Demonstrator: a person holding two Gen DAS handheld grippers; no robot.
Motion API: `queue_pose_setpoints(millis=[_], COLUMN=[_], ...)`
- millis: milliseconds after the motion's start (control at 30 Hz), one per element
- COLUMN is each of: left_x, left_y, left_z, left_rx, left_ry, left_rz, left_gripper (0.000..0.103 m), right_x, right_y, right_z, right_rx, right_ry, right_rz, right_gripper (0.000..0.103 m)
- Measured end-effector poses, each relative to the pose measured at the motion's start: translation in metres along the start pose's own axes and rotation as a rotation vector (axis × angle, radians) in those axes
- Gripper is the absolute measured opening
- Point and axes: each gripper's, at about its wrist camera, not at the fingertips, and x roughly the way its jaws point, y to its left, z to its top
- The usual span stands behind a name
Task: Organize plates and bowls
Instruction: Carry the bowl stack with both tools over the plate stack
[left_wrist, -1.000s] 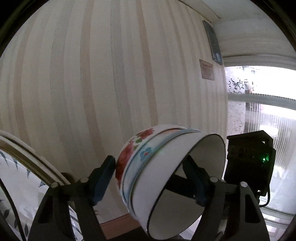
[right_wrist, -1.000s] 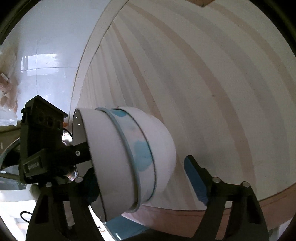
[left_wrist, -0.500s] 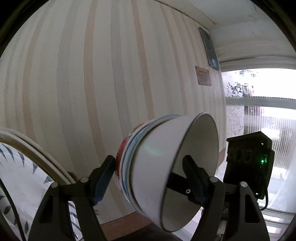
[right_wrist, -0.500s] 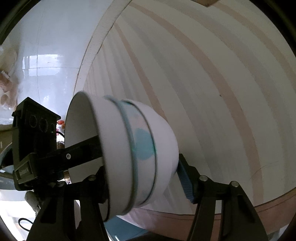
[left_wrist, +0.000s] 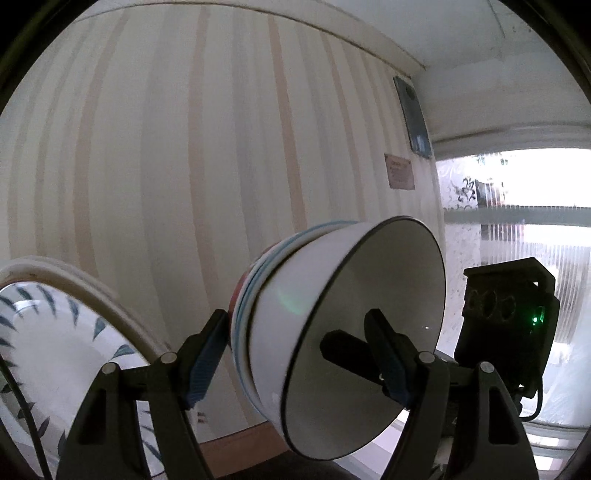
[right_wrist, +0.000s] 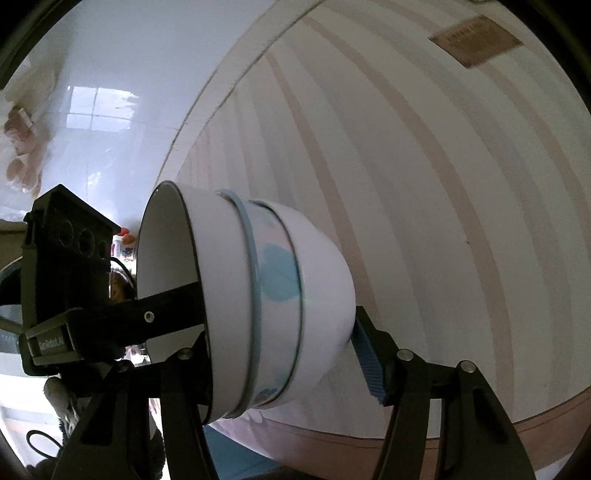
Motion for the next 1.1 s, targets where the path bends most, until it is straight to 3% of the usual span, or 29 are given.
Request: queue_pose_setpoints(millis=[367,733,1100], left_x=[-0.054,-0.107,-0.118], left_y=[0.026,0.086,0.137], left_z=[-0.012,-0.040,-0.067], left_rx=[-0.067,-0.205,-0.348], left_ry=[-0.095,-0.207,-0.260], left_rz=[0.010,0.032,0.050], left_gripper=[0.072,0.073,0.072], right_x=[0.024,0.077,0.145], right_y=[0.059,0.120,0.169], right_z=[0.015,0.020,-0.005], right_rx=[-0.096,-0.230,-0.326], right_ry=[0.050,0.167,0.297], right_rz=[0.024,0.066,0.088], right_gripper=[0.063,0.063,0.062])
